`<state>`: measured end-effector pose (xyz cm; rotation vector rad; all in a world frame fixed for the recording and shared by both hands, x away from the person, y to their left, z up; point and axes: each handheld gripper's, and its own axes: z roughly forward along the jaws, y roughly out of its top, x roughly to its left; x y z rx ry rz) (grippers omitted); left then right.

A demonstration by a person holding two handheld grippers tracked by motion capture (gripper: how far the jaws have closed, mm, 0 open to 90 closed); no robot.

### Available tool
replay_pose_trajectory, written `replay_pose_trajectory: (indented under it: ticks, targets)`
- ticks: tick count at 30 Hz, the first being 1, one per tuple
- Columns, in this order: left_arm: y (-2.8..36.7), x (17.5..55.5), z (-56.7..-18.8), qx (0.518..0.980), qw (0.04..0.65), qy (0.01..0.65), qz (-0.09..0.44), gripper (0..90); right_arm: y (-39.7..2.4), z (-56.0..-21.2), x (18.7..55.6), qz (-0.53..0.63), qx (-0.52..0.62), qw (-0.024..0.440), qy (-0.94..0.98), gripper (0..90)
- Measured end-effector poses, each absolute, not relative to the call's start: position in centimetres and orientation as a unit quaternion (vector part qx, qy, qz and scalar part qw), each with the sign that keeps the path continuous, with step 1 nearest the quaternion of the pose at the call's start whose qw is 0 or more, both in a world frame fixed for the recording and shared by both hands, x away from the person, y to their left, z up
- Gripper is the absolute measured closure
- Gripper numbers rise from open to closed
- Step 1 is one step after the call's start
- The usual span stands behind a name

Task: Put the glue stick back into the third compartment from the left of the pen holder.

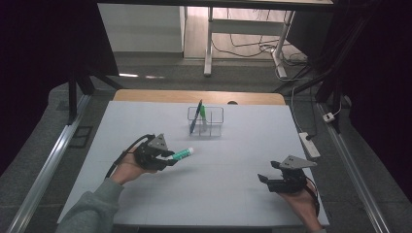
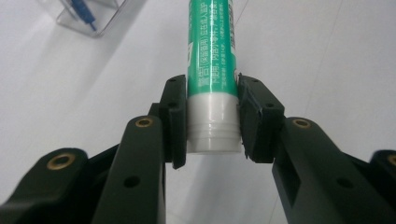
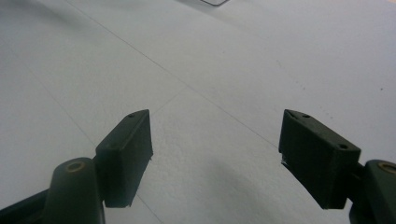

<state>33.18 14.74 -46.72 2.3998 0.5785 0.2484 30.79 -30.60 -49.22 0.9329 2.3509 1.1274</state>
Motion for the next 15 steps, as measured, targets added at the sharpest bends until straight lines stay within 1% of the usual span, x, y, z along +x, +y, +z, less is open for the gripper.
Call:
replay_pose_trajectory:
  ticks: [15]
  targets:
    - [12.3, 33.3, -47.2, 0.916, 0.327, 0.211, 0.096, 64.2, -29.5, -49.0, 30.7, 0.404, 0.317, 0.184, 0.838, 25.2]
